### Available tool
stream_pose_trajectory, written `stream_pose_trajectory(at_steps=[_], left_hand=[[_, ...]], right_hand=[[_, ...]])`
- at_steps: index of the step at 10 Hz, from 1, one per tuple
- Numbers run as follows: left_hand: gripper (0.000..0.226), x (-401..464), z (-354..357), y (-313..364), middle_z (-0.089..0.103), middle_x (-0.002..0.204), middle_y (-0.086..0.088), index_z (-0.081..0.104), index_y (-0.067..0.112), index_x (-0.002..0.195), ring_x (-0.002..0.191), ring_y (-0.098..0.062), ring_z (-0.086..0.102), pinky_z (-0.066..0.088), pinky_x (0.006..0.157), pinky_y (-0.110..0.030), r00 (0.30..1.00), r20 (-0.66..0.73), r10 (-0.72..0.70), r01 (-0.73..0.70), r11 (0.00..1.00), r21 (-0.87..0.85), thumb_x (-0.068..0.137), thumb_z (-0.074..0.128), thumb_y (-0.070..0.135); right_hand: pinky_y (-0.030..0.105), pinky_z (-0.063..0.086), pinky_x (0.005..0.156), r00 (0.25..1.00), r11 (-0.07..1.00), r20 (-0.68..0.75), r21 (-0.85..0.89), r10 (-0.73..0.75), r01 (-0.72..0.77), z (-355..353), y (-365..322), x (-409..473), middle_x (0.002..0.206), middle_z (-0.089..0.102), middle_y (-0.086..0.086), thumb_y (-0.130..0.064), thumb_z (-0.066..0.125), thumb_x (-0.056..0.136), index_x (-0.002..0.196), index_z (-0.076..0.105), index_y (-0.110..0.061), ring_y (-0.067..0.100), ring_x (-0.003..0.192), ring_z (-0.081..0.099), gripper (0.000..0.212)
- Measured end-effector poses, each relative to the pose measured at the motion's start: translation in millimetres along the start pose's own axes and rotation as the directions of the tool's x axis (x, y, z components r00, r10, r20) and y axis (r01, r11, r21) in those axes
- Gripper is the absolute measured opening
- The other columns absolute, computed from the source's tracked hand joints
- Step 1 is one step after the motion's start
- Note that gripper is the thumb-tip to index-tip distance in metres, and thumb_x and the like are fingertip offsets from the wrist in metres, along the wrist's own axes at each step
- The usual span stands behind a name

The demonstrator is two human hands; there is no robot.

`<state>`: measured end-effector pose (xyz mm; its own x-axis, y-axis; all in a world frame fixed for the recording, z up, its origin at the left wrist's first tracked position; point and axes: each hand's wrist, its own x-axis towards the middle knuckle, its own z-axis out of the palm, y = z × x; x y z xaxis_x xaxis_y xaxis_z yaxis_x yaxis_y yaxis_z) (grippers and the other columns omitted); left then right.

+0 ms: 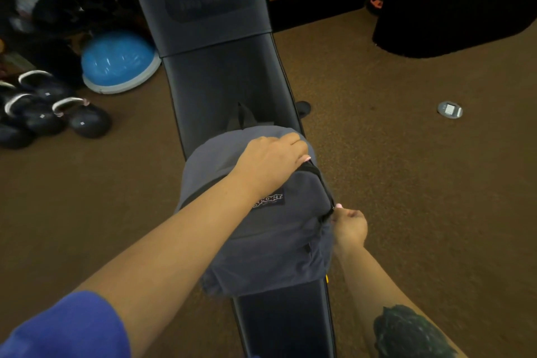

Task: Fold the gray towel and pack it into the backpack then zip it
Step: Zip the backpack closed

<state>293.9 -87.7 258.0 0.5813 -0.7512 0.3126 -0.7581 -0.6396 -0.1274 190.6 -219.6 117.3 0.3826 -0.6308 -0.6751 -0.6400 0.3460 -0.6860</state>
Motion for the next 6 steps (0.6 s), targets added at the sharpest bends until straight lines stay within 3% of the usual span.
stream_pose_trajectory(at_steps=[1,2,3,4,5,6], left_hand=[[0.017,1.1,-0.4,1.3,0.059,0.069,0.000,0.064,0.015,0.074,0.044,-0.016,0.055,0.022,0.041,-0.020,1.000,0.022,-0.006,0.006,1.000,-0.002,0.084,0.067,0.029],[0.017,3.3,-0.5,1.6,0.060,0.068,0.000,0.065,0.015,0.074,0.046,-0.017,0.056,0.024,0.043,-0.021,1.000,0.018,-0.016,0.016,1.000,0.003,0.083,0.067,0.030],[0.025,4.3,-0.4,4.4,0.060,0.066,0.000,0.065,0.016,0.074,0.050,-0.019,0.059,0.026,0.049,-0.025,0.999,0.026,-0.041,0.041,0.999,0.008,0.088,0.051,0.030],[0.039,2.4,-8.8,7.6,0.061,0.068,0.002,0.066,0.018,0.077,0.056,-0.019,0.061,0.030,0.052,-0.027,0.994,0.028,-0.102,0.102,0.995,0.007,0.090,0.033,0.033],[0.047,-2.5,-23.3,2.6,0.065,0.090,0.001,0.066,0.020,0.094,0.079,-0.021,0.063,0.041,0.063,-0.033,0.975,0.111,-0.191,0.197,0.979,-0.046,0.092,0.024,0.040],[0.043,-14.3,-46.2,-4.7,0.059,0.120,0.001,0.059,0.022,0.118,0.107,-0.021,0.057,0.043,0.086,-0.038,0.937,0.139,-0.322,0.331,0.943,-0.044,0.094,0.029,0.042]], right_hand=[[0.039,0.046,0.089,0.999,0.986,0.027,-0.160,-0.046,0.049,-2.6,-11.4,5.1,0.107,0.065,0.021,-0.025,0.053,0.093,0.107,0.059,0.000,0.036,0.102,0.061,0.029],[0.041,0.041,0.095,0.995,0.947,0.066,-0.305,-0.080,0.096,-5.8,-21.1,3.9,0.114,0.063,0.016,-0.028,0.050,0.094,0.111,0.056,-0.005,0.034,0.107,0.058,0.030],[0.042,0.028,0.100,0.992,0.881,0.074,-0.455,-0.103,0.126,-12.8,-29.8,-0.7,0.117,0.063,0.011,-0.033,0.045,0.097,0.112,0.052,-0.011,0.033,0.113,0.054,0.028],[0.039,0.028,0.098,0.977,0.796,0.147,-0.567,-0.153,0.210,-26.0,-40.2,-10.7,0.119,0.061,0.011,-0.039,0.039,0.099,0.113,0.049,-0.013,0.031,0.113,0.054,0.031],[0.043,0.030,0.098,0.954,0.707,0.203,-0.641,-0.219,0.299,-34.6,-49.7,-14.5,0.126,0.056,0.012,-0.043,0.037,0.098,0.120,0.048,-0.011,0.033,0.117,0.050,0.040],[0.047,0.031,0.101,0.898,0.572,0.254,-0.700,-0.360,0.428,-44.9,-69.1,-27.7,0.136,0.047,0.013,-0.044,0.036,0.098,0.130,0.044,-0.009,0.034,0.126,0.042,0.048]])
